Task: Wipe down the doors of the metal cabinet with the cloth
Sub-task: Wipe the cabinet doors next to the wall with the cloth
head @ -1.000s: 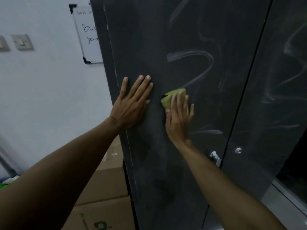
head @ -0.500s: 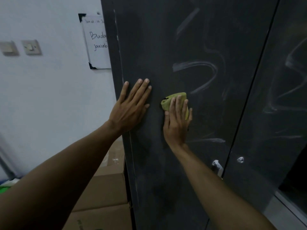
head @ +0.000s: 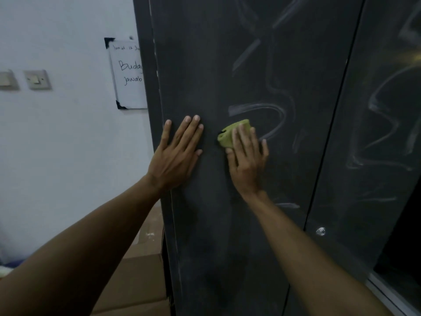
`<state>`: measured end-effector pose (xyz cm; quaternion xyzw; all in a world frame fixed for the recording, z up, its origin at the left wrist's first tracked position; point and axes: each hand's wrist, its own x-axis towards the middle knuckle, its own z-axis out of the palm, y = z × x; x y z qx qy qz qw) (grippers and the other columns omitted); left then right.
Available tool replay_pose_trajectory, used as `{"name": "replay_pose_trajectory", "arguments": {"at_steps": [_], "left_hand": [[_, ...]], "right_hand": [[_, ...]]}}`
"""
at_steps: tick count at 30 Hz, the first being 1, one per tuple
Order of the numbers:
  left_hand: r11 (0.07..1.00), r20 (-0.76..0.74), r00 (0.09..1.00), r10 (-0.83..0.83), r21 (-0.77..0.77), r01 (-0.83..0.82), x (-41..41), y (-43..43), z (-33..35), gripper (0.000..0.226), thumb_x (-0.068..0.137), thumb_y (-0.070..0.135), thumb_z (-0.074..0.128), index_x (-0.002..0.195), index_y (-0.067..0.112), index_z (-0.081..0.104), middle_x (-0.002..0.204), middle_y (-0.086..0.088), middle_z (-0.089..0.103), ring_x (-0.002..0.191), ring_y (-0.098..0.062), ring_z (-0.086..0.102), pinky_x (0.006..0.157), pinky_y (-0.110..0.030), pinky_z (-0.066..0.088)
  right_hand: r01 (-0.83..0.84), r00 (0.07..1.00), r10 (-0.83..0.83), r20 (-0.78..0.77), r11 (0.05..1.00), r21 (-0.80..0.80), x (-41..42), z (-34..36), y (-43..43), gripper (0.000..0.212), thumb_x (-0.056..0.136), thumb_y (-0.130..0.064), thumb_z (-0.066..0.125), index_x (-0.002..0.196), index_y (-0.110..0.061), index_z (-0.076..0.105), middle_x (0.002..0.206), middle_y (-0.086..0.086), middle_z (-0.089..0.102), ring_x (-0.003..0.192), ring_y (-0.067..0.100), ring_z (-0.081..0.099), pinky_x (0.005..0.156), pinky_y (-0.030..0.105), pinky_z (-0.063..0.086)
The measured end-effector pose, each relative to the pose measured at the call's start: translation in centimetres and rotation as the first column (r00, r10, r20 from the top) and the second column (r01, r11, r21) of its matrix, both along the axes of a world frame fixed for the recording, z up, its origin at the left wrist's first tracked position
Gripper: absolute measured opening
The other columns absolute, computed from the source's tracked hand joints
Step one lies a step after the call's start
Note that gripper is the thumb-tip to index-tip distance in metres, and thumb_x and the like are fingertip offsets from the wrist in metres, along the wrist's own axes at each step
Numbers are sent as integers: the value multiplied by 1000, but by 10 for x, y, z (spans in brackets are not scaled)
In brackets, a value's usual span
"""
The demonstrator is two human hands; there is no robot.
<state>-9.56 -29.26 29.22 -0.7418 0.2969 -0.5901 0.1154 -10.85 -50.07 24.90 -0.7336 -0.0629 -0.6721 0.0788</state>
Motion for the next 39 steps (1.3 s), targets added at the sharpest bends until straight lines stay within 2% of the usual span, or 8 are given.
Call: {"name": "replay_pose_trajectory", "arguments": {"at_steps": [2, 7, 13, 18, 23, 29, 34, 39], "left_hand": [[1000, 8, 1000, 9, -2, -9, 1, 1, 4, 59, 103, 37, 33, 150, 5, 22, 157, -16, 22, 147, -29, 16, 118, -53, 6], [1000, 10, 1000, 10, -9, -10, 1, 0, 16, 58, 102, 37, 30, 150, 5, 22, 157, -16, 23, 146, -29, 15, 118, -53, 6], [999, -2, 1000, -10, -36, 10, 3, -7, 26, 58, 102, 36, 29, 150, 5, 20, 157, -17, 22, 147, -29, 16, 118, -51, 3], [999, 27, 1000, -6, -49, 7, 6, -8, 28, 56, 102, 32, 31, 150, 4, 24, 157, -17, 23, 146, -29, 19, 118, -52, 7], [996, -12, 1000, -15, -84, 14, 5, -8, 29, 57, 102, 35, 29, 149, 3, 25, 157, -17, 23, 146, -28, 17, 119, -50, 5], [996, 13, 1000, -11, -92, 13, 4, -12, 36, 56, 102, 33, 29, 149, 3, 25, 156, -18, 24, 145, -29, 20, 118, -49, 6], [992, -10, 1000, -7, -125, 6, 4, -16, 41, 56, 102, 33, 30, 150, 4, 25, 157, -17, 23, 146, -29, 19, 118, -51, 6], [992, 51, 999, 2, -127, 5, 5, -16, 51, 53, 102, 31, 32, 148, 4, 29, 155, -16, 27, 145, -29, 23, 117, -52, 13]], "right_hand": [[-15, 1000, 16, -2, 994, 108, 0, 3, 4, 45, 102, -27, 44, 144, -13, 42, 154, 1, 29, 143, 27, 31, 112, 52, 27], [4, 1000, -9, -20, 968, -249, 2, 5, 1, 44, 103, -27, 41, 146, -16, 38, 152, 3, 35, 142, 24, 31, 111, 52, 30], [-34, 999, 34, -29, 999, 7, 0, 18, 15, 44, 102, -26, 43, 144, -14, 43, 152, 4, 36, 143, 28, 30, 113, 52, 26], [22, 999, -30, -20, 946, -323, 4, 39, 1, 47, 100, -27, 49, 145, -19, 40, 153, 1, 35, 142, 24, 32, 112, 53, 28], [-23, 999, 25, -31, 999, 35, 3, 37, 8, 44, 103, -29, 38, 146, -17, 40, 154, 0, 33, 145, 24, 25, 115, 53, 20], [5, 1000, -10, -23, 974, -226, 4, 47, 13, 44, 104, -29, 39, 147, -19, 37, 155, 0, 32, 145, 20, 25, 113, 52, 26], [-40, 999, 41, -9, 998, 46, 7, 62, 7, 45, 105, -30, 34, 148, -17, 36, 156, -1, 28, 147, 23, 22, 115, 52, 21], [-20, 999, 29, 45, 982, -186, 12, 66, 14, 48, 99, -23, 52, 145, -20, 40, 154, -1, 35, 146, 23, 26, 112, 48, 30]]}}
